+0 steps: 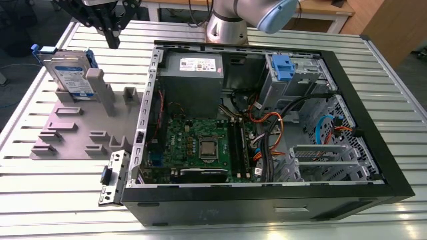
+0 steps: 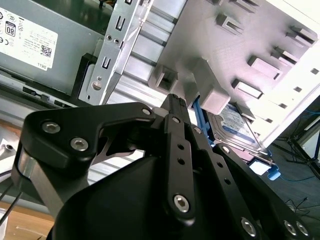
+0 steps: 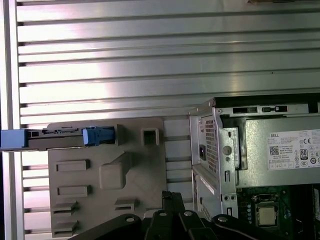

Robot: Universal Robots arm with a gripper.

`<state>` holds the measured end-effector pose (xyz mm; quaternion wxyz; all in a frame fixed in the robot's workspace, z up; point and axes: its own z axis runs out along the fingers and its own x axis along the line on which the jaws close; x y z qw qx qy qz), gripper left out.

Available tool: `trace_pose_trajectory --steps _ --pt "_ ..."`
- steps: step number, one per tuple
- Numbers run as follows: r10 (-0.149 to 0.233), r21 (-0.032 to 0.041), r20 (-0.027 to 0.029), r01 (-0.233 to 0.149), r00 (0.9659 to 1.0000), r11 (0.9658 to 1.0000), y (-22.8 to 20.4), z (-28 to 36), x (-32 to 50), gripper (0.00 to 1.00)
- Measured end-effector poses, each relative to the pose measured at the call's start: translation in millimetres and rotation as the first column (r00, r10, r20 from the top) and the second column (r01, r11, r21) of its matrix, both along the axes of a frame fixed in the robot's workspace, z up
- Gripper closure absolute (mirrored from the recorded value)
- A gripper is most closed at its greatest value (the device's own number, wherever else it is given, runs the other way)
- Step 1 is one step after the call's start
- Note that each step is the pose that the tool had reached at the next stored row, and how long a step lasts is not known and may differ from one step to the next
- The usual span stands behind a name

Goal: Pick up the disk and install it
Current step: 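Reach for the disk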

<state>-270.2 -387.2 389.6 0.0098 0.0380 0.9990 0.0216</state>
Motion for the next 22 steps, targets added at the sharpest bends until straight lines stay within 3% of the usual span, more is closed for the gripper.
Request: trace_pose_trajectory --steps 10,16,22 --pt "0.0 0.0001 0.0001 0.0 1.0 1.0 0.5 -0.1 -14.1 0.89" --pt "0.0 0.0001 0.0001 0.0 1.0 1.0 6.7 -0.6 -17.4 0.89" --pt "0.0 0.0001 0.0001 0.0 1.0 1.0 8.5 -1.4 -31.8 0.89"
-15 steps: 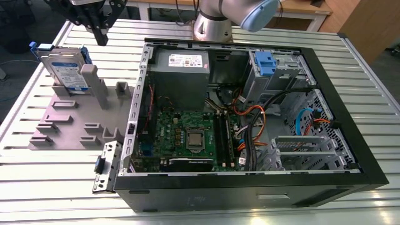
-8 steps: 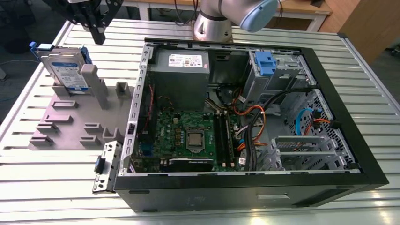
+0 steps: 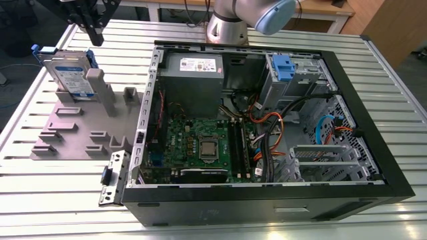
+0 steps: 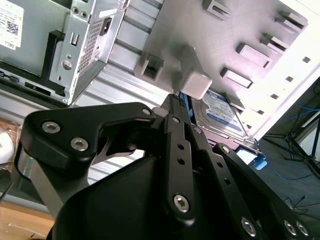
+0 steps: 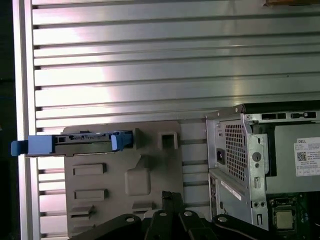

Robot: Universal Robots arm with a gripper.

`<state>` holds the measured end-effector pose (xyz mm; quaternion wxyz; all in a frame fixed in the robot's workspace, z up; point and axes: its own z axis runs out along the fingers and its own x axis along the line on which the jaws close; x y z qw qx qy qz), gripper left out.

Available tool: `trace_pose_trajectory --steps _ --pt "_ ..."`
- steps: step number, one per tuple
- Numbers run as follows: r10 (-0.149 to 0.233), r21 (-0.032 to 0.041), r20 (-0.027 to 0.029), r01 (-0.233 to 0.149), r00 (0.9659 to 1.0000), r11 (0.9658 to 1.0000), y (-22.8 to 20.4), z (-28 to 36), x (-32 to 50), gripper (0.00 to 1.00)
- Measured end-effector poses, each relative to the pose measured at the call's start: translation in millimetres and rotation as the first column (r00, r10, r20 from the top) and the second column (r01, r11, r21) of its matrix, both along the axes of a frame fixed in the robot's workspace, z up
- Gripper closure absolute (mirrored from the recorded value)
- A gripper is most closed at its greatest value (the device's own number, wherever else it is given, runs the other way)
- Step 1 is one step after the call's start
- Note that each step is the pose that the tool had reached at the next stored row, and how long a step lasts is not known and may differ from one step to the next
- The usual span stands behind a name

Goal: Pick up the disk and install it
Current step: 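Reach for the disk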

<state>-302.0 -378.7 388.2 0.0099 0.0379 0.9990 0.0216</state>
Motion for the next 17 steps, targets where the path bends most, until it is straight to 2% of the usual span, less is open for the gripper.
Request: trace_pose_trajectory --steps 3,17 --pt "0.0 0.0 -0.0004 0.0 1.0 1.0 0.2 -0.4 -4.6 0.89" --pt "0.0 0.0 -0.0005 0.0 1.0 1.0 0.2 -0.7 -6.4 0.89"
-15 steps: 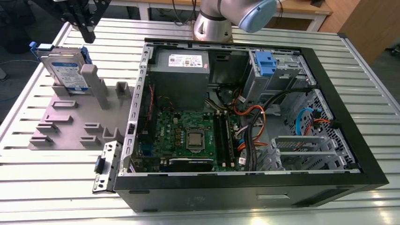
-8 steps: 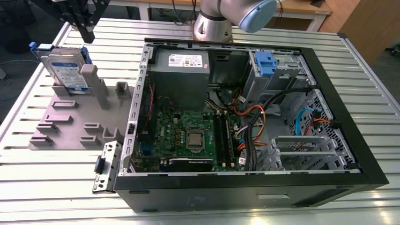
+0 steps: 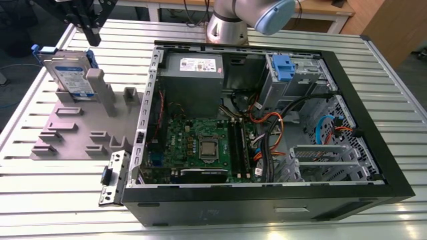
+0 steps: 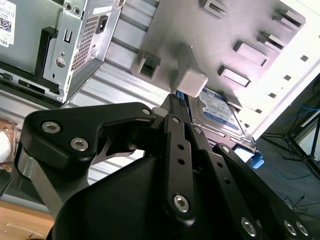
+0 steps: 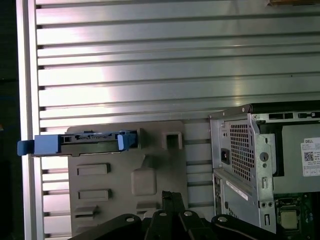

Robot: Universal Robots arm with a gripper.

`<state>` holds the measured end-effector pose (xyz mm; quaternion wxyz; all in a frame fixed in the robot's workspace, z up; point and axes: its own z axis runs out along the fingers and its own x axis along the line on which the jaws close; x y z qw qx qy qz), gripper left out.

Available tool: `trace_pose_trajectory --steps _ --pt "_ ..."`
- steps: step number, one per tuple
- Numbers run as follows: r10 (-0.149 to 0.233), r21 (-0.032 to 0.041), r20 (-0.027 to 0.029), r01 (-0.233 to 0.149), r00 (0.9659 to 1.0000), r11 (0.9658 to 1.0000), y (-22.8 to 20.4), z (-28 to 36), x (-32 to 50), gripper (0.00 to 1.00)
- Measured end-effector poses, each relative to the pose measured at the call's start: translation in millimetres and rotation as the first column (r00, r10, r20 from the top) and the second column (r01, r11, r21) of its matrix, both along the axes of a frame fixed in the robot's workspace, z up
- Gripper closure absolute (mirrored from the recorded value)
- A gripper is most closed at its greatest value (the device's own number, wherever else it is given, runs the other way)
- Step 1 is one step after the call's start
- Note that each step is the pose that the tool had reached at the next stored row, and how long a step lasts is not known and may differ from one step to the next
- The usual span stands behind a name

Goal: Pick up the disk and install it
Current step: 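Reach for the disk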

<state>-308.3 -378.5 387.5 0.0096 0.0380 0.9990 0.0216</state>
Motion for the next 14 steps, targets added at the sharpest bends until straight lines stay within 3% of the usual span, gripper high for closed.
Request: trace_pose_trajectory --steps 4,7,8,14 --pt "0.0 0.0001 -0.0022 0.0 1.0 1.0 0.1 -0.9 -6.4 0.89" --pt "-0.002 0.0023 -0.0143 0.002 0.9999 1.0 0.1 -1.7 -7.1 0.89" --pt "-0.003 0.0022 -0.0158 0.003 0.9999 1.0 0.1 -2.0 -7.2 0.89" --pt "-0.003 0.0022 -0.0162 0.003 0.9999 1.0 0.1 -2.9 -7.3 0.89"
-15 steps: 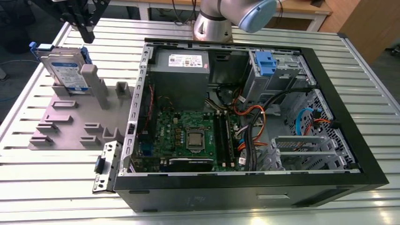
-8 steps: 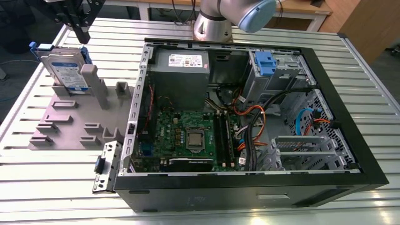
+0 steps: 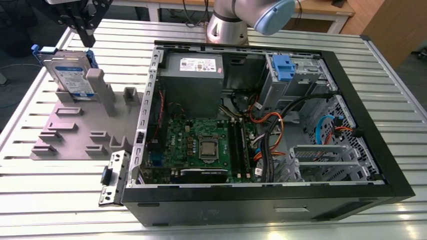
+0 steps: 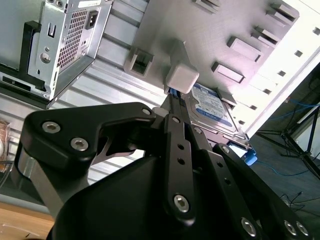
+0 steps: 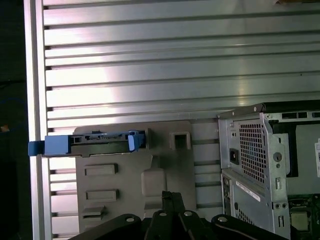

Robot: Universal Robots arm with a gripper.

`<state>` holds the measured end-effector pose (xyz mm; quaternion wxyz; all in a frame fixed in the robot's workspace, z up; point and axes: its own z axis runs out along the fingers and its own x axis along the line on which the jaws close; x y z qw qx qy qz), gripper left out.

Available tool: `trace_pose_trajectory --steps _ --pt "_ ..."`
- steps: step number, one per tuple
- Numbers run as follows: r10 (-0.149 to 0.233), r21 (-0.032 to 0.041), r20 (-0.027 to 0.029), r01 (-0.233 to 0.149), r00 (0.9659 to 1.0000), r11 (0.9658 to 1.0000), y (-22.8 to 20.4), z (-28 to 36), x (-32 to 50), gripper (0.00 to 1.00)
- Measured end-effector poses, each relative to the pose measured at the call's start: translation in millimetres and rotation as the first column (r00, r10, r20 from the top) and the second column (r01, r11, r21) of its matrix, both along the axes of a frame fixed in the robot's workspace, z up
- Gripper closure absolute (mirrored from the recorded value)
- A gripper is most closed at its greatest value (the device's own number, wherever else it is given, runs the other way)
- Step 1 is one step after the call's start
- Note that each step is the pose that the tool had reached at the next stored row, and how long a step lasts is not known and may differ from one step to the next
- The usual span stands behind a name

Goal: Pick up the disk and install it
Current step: 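Reach for the disk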

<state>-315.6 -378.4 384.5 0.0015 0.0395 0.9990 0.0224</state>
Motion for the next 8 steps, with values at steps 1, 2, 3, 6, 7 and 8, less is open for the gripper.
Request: trace_pose_trajectory --steps 1,2,3,6,7,8 --pt "0.0 0.0 0.0001 0.0 1.0 1.0 0.0 0.0 0.0 0.89" --pt "0.0 0.0 0.0001 0.0 1.0 1.0 0.0 0.0 0.0 0.89" --pt "0.0 0.0002 0.0002 0.0 1.0 1.0 0.0 -0.1 -0.1 0.89" --pt "0.0 0.0001 0.0002 0.0 1.0 1.0 0.0 -0.1 -1.3 0.89" --pt "0.0 0.0 0.0 0.0 1.0 1.0 0.0 0.0 -1.7 0.89" --pt "0.0 0.0 0.0 0.0 1.0 1.0 0.0 0.0 -2.3 0.89"
